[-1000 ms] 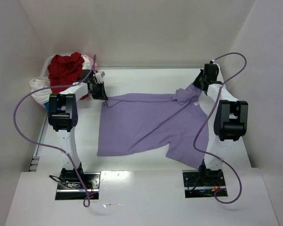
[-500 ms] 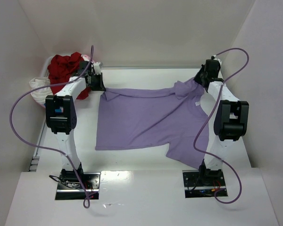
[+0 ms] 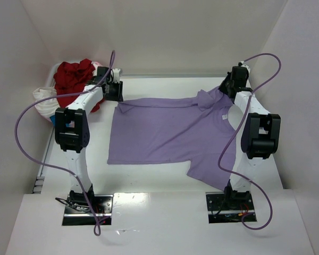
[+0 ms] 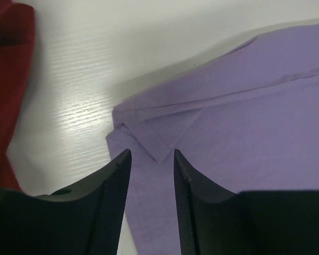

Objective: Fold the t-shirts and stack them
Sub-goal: Grap the side of the flattened tshirt furthest away from the robot with both arms

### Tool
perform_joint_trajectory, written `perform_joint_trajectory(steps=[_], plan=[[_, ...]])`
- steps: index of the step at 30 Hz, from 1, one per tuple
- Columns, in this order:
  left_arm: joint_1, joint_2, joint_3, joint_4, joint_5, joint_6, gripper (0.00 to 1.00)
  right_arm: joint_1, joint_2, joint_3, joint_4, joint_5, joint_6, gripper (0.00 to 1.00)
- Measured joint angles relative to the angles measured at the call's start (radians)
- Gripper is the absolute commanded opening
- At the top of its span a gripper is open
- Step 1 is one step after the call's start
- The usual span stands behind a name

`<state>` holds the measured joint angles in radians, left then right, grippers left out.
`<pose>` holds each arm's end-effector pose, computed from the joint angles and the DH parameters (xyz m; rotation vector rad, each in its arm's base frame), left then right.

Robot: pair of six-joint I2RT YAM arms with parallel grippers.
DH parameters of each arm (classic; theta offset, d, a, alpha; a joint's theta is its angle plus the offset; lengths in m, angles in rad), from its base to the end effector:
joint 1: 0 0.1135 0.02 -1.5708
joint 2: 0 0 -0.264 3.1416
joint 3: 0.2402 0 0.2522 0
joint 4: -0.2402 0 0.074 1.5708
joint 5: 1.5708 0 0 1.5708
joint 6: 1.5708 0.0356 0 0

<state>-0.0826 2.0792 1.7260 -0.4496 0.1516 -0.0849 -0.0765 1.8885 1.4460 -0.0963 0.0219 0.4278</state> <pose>0.4729 -0.0445 0.2371 0.0702 2.3761 -0.2601 0.4422 -0.0347 0.2574 0.5404 2.0448 0.1868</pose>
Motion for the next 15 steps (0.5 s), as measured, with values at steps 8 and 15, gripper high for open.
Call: perform_joint_trajectory(steps=[8, 15], plan=[[-0.021, 0.127, 0.020, 0.000, -0.050, 0.002, 0.49, 0.000, 0.002, 0.000, 0.000, 0.000, -0.003, 0.02], [0.002, 0.162, 0.045, 0.003, -0.062, -0.010, 0.53, 0.004, 0.023, 0.000, -0.001, 0.000, -0.003, 0.02]])
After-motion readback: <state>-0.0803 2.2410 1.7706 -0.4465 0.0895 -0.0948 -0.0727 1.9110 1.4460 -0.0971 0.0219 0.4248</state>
